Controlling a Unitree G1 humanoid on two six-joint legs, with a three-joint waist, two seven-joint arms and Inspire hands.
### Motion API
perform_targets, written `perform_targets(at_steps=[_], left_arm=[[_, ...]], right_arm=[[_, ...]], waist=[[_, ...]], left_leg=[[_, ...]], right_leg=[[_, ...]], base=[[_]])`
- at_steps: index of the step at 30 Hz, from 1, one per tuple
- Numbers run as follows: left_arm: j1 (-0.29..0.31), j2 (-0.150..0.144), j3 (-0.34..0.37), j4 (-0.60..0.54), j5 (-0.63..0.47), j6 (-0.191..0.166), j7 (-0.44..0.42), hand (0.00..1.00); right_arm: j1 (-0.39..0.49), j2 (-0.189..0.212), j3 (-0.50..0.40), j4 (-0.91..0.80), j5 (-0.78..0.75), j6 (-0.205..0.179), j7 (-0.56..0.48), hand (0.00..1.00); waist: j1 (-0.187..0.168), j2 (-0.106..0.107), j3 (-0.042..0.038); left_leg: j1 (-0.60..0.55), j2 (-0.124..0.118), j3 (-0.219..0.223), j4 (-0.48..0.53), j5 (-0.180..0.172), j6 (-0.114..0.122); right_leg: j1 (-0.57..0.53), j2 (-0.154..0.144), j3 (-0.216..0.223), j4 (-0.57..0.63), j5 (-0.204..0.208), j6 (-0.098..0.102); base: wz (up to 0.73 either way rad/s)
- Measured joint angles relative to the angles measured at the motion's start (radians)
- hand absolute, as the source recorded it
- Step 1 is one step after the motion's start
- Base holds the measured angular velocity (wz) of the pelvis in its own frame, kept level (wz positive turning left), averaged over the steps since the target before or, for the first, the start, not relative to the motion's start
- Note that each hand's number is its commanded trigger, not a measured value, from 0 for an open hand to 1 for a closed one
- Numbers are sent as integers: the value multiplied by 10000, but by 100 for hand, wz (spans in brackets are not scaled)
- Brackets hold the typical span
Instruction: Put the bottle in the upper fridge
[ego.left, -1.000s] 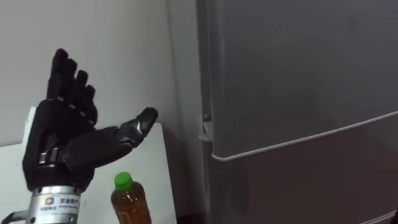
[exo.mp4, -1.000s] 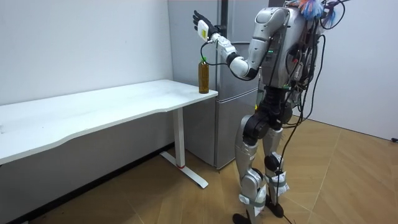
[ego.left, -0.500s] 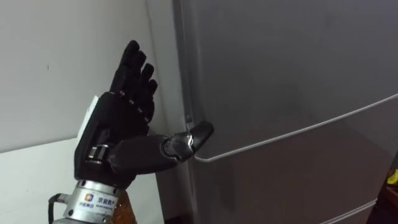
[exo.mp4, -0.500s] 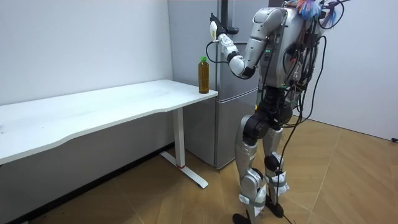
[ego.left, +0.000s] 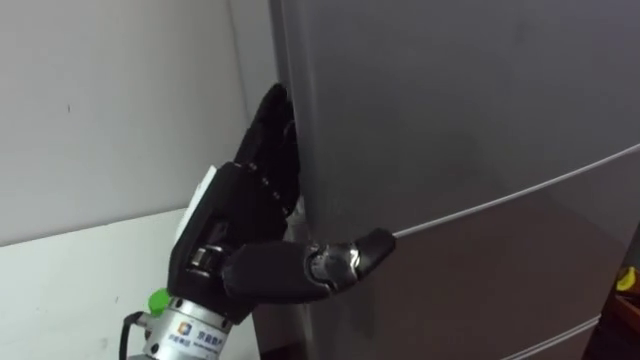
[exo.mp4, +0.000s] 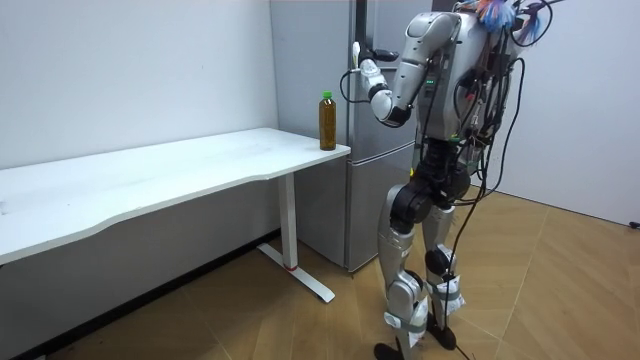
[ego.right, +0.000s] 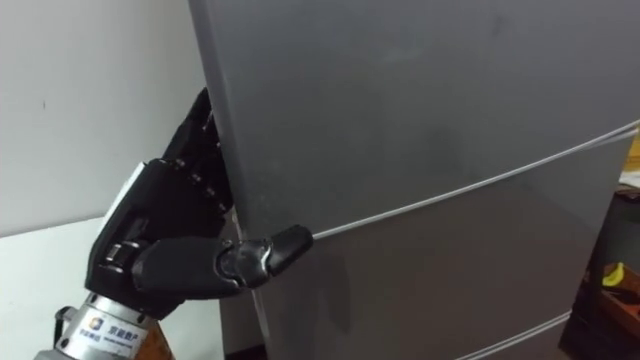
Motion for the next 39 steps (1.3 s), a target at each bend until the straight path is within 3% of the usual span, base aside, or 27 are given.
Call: perform_targets(at_steps=[1,10,12,22,23,25,26,27,28,29,39], left_arm=[[0,21,0,0,-1,2,-11,100],[34,139,-69,-14,-201,40,-208,100],[34,8,-73,15,-220,74,-197,100],[35,1,-19,108,-216,62,-194,100],[35,1,-20,112,-216,63,-194,95],[35,-15,-18,141,-205,57,-194,61],[35,-17,-19,144,-205,57,-192,53],[35,-20,-19,146,-204,57,-187,26],[35,-26,-18,150,-206,57,-185,8],[35,-32,-19,150,-207,57,-185,0],[52,-33,-221,201,-221,4,-366,0]], right_arm=[[-5,0,3,0,-17,1,-1,0],[-109,-39,447,-6,11,31,-218,0],[-189,-46,587,2,10,97,-221,0],[-230,-135,994,26,318,156,-234,0],[-232,-142,1019,26,320,156,-234,0],[-236,-156,1071,22,320,155,-235,0],[-235,-158,1074,22,322,155,-235,0],[-235,-158,1074,22,322,155,-235,0],[-235,-159,1080,22,322,155,-235,0],[-235,-159,1080,21,322,155,-235,0],[-229,-160,1041,3,308,153,-206,0]], waist=[[-1,-6,3],[28,-52,20],[35,-37,11],[18,10,-17],[18,14,-18],[18,-7,-4],[18,-10,-1],[18,-10,-1],[18,-12,0],[18,-12,0],[14,-34,13]], left_leg=[[5,0,0,-2,0,0],[-106,-2,-6,8,1,1],[-107,-2,-6,8,1,1],[-91,-1,-6,13,1,1],[-92,-1,-6,13,1,1],[-85,-1,-5,15,1,1],[-85,-1,-5,16,1,1],[-85,-1,-6,17,1,1],[-85,-1,-6,19,1,1],[-85,-1,-6,20,1,1],[-72,-3,11,26,1,1]], right_leg=[[0,0,7,1,0,0],[-59,-5,-52,-12,1,1],[-58,-6,-71,-13,1,1],[-18,-8,-114,-19,0,0],[-17,-8,-114,-19,0,1],[-14,-8,-107,-17,0,0],[-14,-8,-106,-17,0,0],[-14,-8,-105,-17,0,0],[-14,-8,-103,-17,0,0],[-14,-8,-103,-16,0,0],[-14,-11,-71,-6,0,1]], base=[[0],[2],[2],[0],[0],[0],[0],[0],[0],[0],[0]])
